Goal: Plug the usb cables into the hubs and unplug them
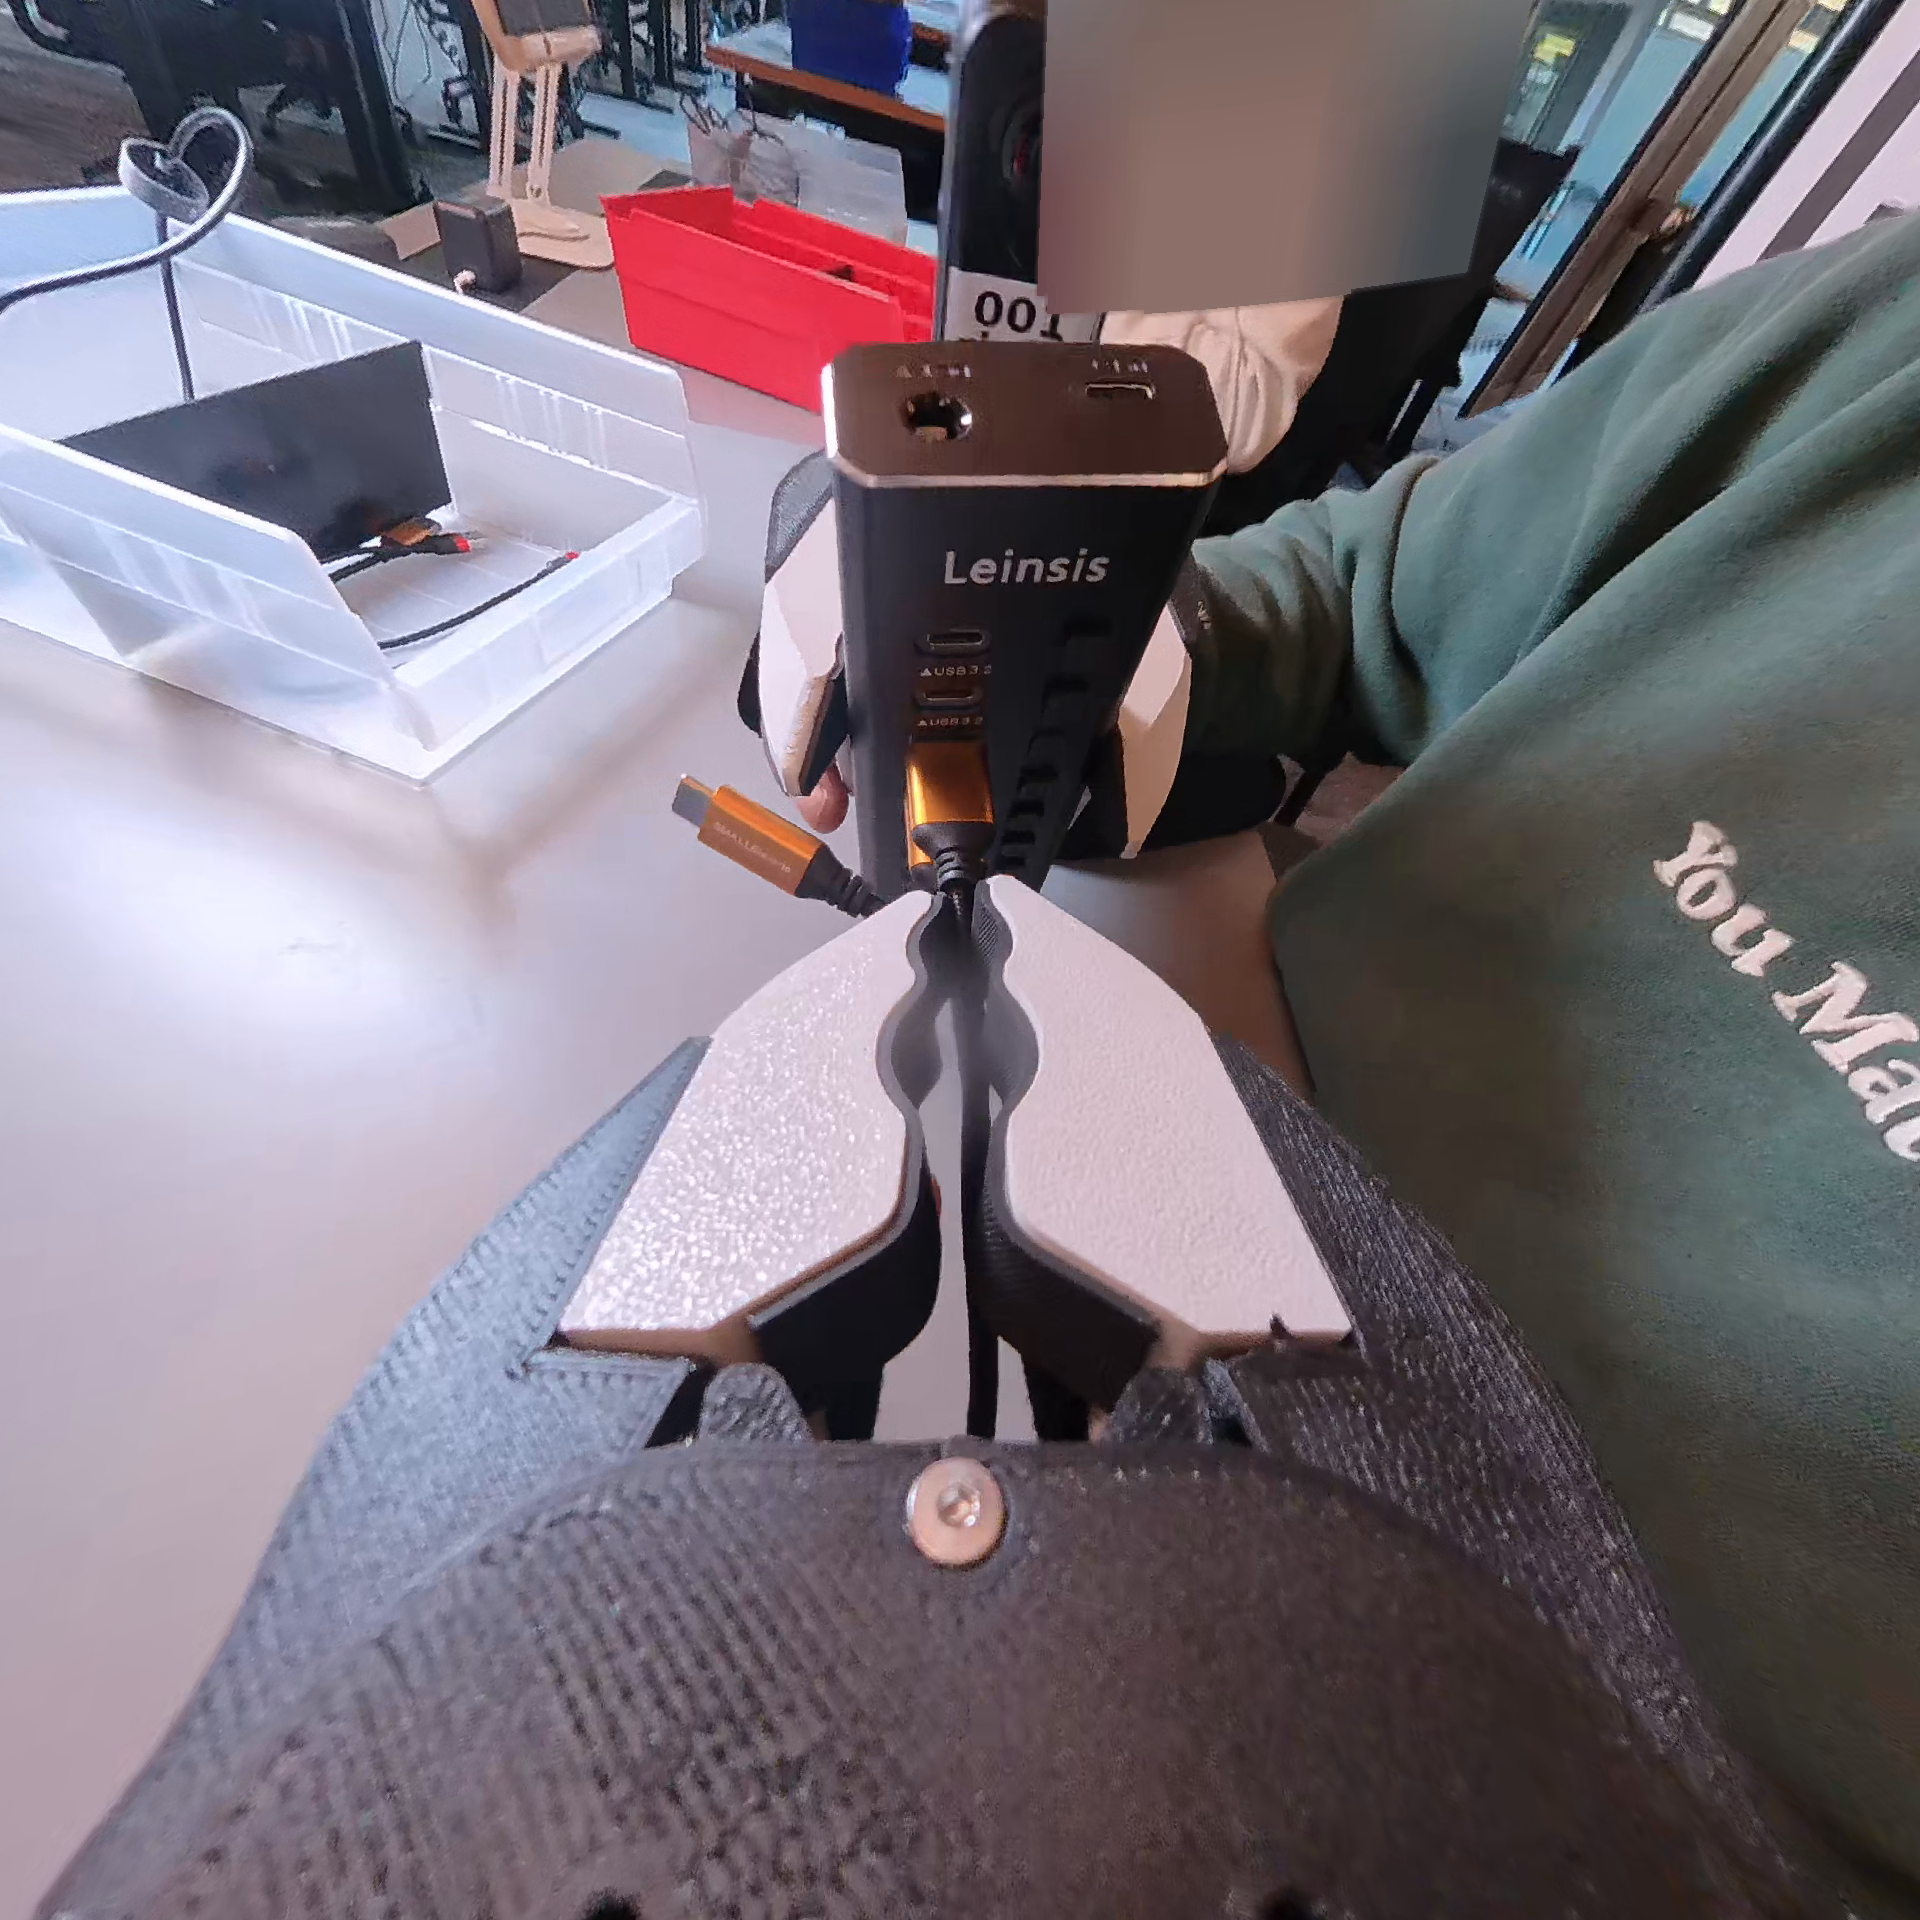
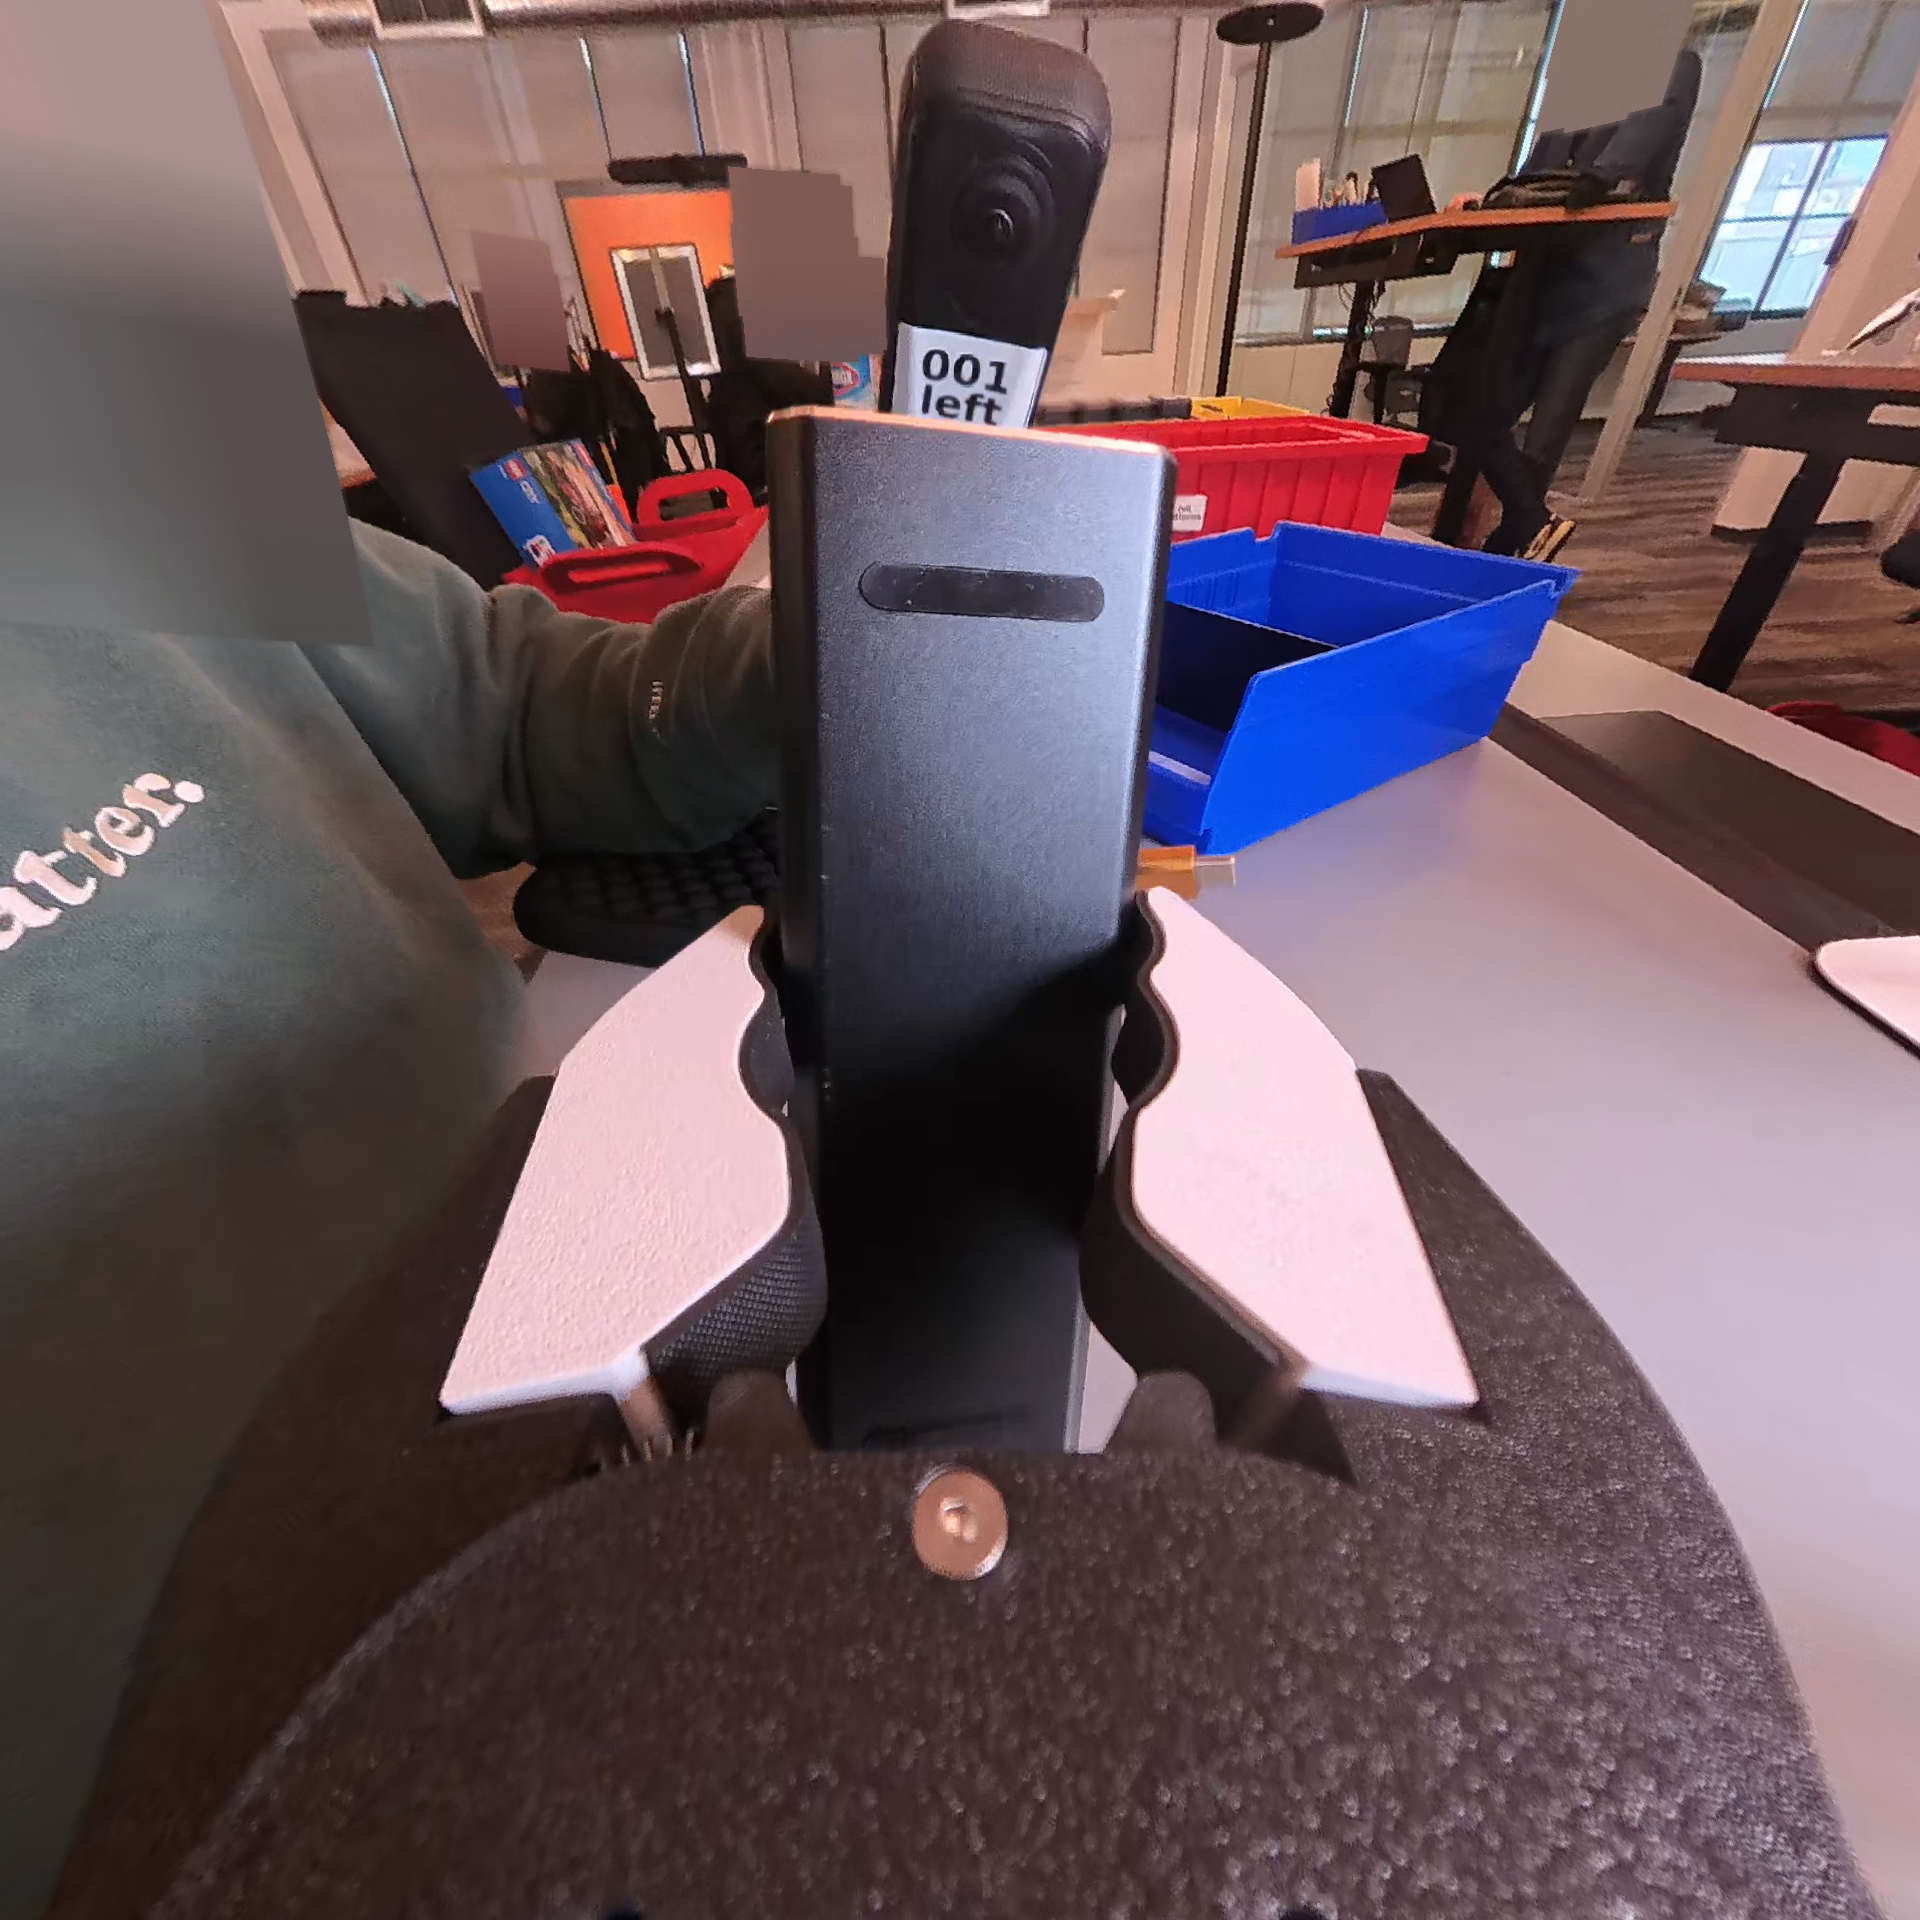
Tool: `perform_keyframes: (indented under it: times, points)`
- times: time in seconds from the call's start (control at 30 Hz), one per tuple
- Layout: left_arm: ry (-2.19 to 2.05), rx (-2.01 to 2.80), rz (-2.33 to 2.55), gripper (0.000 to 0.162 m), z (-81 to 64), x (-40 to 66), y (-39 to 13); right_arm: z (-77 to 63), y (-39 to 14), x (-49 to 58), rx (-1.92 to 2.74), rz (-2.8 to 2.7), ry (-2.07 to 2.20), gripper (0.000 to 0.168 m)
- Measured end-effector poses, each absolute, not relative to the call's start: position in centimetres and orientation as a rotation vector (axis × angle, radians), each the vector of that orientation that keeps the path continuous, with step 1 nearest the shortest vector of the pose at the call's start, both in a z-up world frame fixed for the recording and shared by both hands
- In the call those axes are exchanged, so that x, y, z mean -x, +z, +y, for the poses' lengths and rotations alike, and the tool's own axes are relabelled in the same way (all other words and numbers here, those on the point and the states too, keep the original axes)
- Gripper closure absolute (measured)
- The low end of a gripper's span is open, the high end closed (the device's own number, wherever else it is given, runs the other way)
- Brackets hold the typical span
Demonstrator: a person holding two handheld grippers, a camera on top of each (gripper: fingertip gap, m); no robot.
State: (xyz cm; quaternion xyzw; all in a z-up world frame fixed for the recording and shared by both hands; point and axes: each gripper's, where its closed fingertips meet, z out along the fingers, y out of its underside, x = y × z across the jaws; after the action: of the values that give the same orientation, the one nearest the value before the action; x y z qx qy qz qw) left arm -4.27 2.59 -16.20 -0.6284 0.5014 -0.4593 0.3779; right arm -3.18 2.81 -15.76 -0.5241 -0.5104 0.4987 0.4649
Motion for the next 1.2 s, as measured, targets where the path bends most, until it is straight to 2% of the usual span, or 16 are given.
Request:
perform_keyframes:
  times: [0.17, 0.27, 0.33, 0.43, 0.67, 0.77, 1.2]
  points:
    - [-0.991, 1.542, 1.299, 0.157, 2.9, 4.2, -15.6, 3.0, -15.2, 3.4, 1.28, -1.192, 1.29, 0.106]
    - [-0.957, 1.503, 1.283, 0.142, 2.8, 3.9, -15.1, 3.2, -15.2, 3.4, 1.298, -1.164, 1.32, 0.106]
    - [-0.875, 1.503, 1.295, 0.14, 3.2, 3.6, -15.5, 3.2, -15.6, 3.6, 1.305, -1.177, 1.287, 0.106]
    - [-0.904, 1.512, 1.282, 0.147, 3.1, 2.9, -15.5, 2.5, -16.5, 4.2, 1.316, -1.242, 1.244, 0.106]
    - [-0.928, 1.562, 1.29, 0.147, 2.9, 2.7, -16.4, 2.3, -17.0, 4.7, 1.286, -1.331, 1.077, 0.104]
    - [-0.866, 1.543, 1.328, 0.147, 2.7, 1.9, -16.9, 2.2, -16.7, 4.7, 1.272, -1.397, 1.011, 0.098]
    - [-0.907, 1.501, 1.244, 0.147, 2.7, 2.0, -15.7, 2.2, -15.0, 4.0, 1.224, -1.25, 1.115, 0.105]
